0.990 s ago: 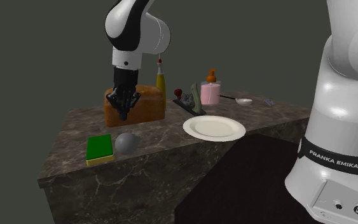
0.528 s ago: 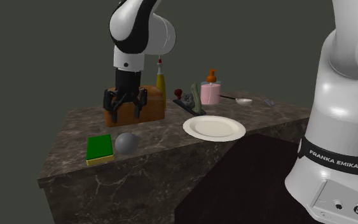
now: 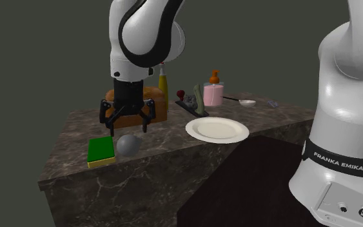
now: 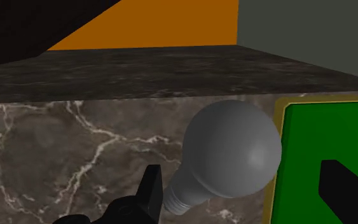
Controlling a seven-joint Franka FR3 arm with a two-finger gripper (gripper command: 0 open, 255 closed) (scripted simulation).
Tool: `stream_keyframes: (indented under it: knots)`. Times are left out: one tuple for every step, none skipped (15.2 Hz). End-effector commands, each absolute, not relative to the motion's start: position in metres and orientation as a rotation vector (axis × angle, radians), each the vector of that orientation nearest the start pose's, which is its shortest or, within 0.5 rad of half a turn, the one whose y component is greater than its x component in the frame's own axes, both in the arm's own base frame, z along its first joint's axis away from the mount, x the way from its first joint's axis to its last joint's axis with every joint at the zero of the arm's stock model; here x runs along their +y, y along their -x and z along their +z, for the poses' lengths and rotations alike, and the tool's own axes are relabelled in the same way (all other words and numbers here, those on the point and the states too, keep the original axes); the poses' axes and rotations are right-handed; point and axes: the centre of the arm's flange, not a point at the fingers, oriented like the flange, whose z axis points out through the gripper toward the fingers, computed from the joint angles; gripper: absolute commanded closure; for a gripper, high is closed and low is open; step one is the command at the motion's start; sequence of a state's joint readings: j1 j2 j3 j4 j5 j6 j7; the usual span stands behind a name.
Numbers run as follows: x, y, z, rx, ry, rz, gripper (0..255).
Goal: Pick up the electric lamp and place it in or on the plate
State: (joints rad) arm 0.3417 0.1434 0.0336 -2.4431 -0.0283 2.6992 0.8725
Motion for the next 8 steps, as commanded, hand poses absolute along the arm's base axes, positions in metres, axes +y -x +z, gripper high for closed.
stream_keyframes:
  knots:
    - [0.185,-0.464,0.245,0.737,2.990,-0.150,0]
    - [0.185,-0.465,0.239,0.737,2.990,-0.150,0]
    - [0.185,-0.466,0.234,0.737,2.990,-0.150,0]
    - [0.185,-0.466,0.229,0.737,2.990,-0.150,0]
    - [0.185,-0.466,0.226,0.737,2.990,-0.150,0]
    - [0.185,-0.466,0.226,0.737,2.990,-0.150,0]
    - [0.185,-0.466,0.226,0.737,2.990,-0.150,0]
    - [0.185,-0.466,0.226,0.737,2.990,-0.150,0]
